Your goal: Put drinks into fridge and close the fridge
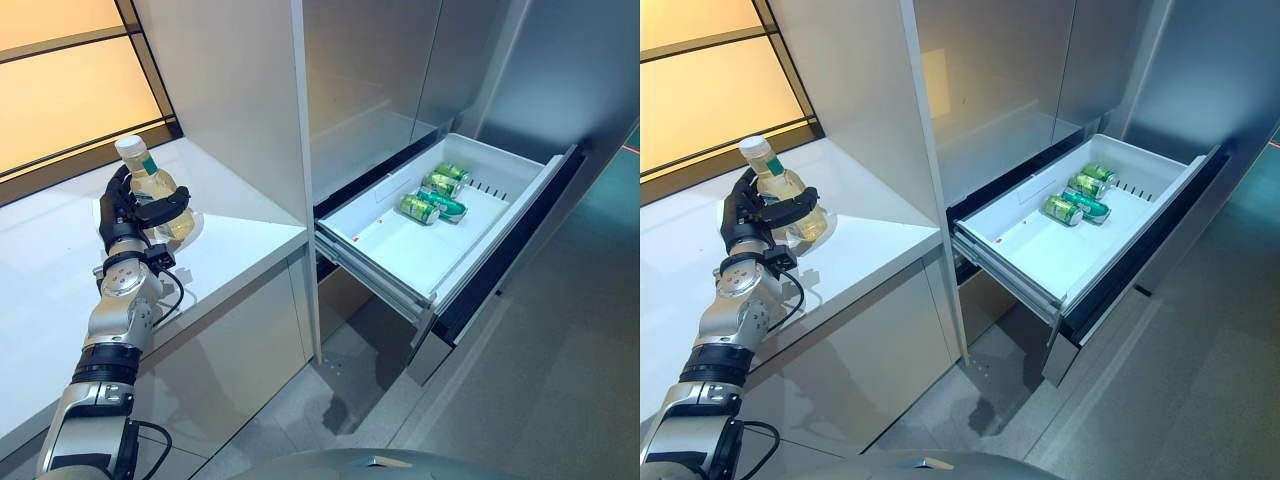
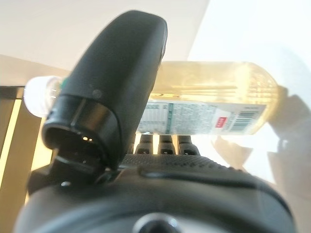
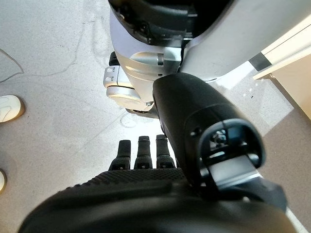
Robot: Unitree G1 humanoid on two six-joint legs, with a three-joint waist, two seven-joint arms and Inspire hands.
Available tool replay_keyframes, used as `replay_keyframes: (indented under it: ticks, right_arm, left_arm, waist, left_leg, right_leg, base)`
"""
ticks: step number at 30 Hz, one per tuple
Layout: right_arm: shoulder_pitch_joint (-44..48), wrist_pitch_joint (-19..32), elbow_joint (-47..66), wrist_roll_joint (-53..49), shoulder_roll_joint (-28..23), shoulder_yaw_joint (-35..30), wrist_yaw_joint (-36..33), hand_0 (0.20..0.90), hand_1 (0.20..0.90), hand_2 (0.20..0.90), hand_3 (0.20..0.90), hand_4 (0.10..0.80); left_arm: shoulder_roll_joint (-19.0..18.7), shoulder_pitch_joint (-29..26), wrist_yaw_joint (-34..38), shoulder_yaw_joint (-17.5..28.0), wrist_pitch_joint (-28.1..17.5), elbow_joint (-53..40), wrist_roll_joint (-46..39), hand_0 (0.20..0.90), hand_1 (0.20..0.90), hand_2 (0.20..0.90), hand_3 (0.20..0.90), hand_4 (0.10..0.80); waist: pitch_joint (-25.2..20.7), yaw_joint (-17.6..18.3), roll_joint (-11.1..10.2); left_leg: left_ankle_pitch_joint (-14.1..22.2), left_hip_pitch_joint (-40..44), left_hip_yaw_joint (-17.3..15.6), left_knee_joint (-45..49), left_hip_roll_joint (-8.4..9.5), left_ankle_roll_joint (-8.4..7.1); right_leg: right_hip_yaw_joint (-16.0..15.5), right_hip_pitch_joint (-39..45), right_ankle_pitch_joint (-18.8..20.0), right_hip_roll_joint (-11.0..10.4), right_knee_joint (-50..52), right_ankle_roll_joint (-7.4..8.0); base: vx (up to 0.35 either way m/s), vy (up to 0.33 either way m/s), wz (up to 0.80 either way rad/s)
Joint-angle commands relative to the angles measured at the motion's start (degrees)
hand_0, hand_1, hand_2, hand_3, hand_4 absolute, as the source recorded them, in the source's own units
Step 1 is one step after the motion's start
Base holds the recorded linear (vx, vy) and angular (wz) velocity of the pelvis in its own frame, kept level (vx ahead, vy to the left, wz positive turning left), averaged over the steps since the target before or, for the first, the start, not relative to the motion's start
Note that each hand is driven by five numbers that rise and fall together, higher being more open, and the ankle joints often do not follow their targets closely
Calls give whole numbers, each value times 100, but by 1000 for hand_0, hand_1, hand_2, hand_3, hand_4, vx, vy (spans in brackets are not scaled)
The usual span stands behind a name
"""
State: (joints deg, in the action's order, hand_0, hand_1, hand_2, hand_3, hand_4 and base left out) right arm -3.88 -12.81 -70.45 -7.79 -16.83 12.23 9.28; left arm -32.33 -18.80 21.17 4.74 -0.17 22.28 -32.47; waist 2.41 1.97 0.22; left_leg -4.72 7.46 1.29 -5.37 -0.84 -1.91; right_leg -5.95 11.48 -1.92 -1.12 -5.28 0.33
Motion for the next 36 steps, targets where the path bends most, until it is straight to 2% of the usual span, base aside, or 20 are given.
replay_keyframes:
  ticks: [1,2,3,4,19,28,36]
  right_arm:
    - [119,29,-63,-6,135,283,199,900,900,900,900,800]
    - [119,27,-59,-8,132,284,200,900,900,900,900,800]
    - [121,24,-53,-11,127,283,203,900,900,900,900,800]
    - [123,21,-48,-14,123,284,206,900,900,900,900,800]
    - [125,176,-33,179,123,347,159,900,900,900,900,800]
    - [270,577,500,903,-29,922,392,900,900,900,900,800]
    - [555,920,1378,1250,-125,1445,462,900,900,900,900,800]
  left_arm:
    - [-584,-1366,84,76,-859,155,-22,519,519,519,455,355]
    - [-587,-1368,89,76,-885,166,-30,484,484,484,414,314]
    - [-590,-1376,97,79,-936,183,-32,335,335,335,241,141]
    - [-585,-1381,93,83,-968,199,-20,300,300,300,200,100]
    - [-498,-1412,130,85,-1492,50,68,300,300,300,200,100]
    - [-509,-1421,-159,-42,-1856,-698,30,300,300,300,200,100]
    - [-413,-1420,-214,-172,-1750,-1429,-11,300,300,300,200,100]
  waist:
    - [-165,12,51]
    - [-166,15,50]
    - [-167,19,49]
    - [-168,21,48]
    - [-186,20,35]
    - [-164,-76,4]
    - [-158,-214,-1]
  left_leg:
    - [754,245,45,55,386,296]
    - [753,245,45,55,387,296]
    - [755,247,45,54,387,296]
    - [757,249,44,53,385,296]
    - [757,246,52,53,386,290]
    - [741,220,128,43,390,277]
    - [708,180,246,37,406,256]
  right_leg:
    - [127,-292,118,30,201,307]
    - [130,-292,119,31,201,307]
    - [136,-291,118,34,201,305]
    - [138,-291,116,35,201,304]
    - [133,-287,118,32,197,302]
    - [70,-279,133,15,169,298]
    - [-42,-257,137,-11,144,285]
  base:
    - [0,0,0]
    - [0,0,0]
    - [0,0,0]
    - [0,0,0]
    - [0,0,0]
    - [-3,-2,0]
    - [-27,-3,5]
